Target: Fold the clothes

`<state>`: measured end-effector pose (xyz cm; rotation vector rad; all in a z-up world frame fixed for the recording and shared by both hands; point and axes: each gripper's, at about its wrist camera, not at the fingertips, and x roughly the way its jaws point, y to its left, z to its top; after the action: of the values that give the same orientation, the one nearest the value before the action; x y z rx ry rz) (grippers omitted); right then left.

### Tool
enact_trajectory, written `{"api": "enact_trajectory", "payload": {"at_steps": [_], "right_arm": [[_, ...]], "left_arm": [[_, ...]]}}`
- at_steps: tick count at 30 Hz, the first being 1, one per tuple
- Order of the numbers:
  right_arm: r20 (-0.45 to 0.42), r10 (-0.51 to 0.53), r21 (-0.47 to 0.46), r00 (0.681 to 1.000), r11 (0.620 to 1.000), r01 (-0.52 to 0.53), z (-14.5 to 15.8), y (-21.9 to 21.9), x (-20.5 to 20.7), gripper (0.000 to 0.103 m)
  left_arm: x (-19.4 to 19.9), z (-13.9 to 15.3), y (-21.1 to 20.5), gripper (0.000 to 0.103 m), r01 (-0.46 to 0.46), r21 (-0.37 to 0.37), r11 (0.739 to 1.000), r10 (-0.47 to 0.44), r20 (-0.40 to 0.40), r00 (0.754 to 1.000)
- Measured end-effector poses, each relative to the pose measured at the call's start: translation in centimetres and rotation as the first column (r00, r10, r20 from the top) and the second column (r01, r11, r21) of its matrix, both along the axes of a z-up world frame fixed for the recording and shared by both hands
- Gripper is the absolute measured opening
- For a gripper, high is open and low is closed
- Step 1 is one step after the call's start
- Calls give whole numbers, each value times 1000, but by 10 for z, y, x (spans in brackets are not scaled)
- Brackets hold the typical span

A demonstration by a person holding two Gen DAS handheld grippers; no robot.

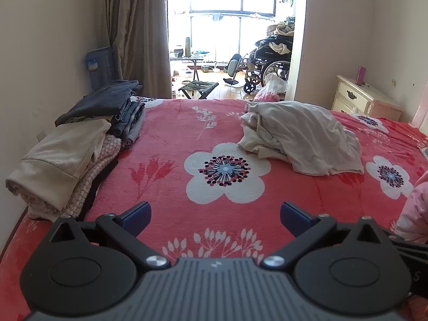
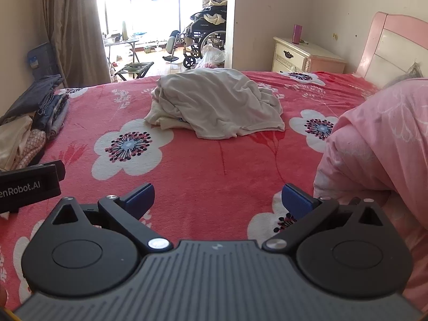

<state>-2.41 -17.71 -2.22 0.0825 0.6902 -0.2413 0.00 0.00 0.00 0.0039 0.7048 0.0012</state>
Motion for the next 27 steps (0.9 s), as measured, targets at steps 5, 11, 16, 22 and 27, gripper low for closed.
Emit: {"api": "enact_trajectory", "payload": {"at_steps": [5,11,16,22,27], "right_arm": [[7,-2,0,1000,1000,2,3,0,-6,102],[-9,-8,-25,1000,1000,8,6,0,-7,102],[-5,-15,-44,1000,999,15,7,2,-15,102],[5,-16,-59,1000,998,17,13,5,-23,102],[10,-14,-63,1000,998,15,17,9,-27,102]], "left_arm": [[-8,3,1,103,-18,20,1000,17,21,1000],[-14,0,-1,103,-36,58,998,36,-13,999],[-18,3,6,103,-40,42,998,41,-30,999],[-25,7,12,103,-44,33,998,45,-30,999],[-30,10,17,103,-47,22,999,48,-32,998]]}}
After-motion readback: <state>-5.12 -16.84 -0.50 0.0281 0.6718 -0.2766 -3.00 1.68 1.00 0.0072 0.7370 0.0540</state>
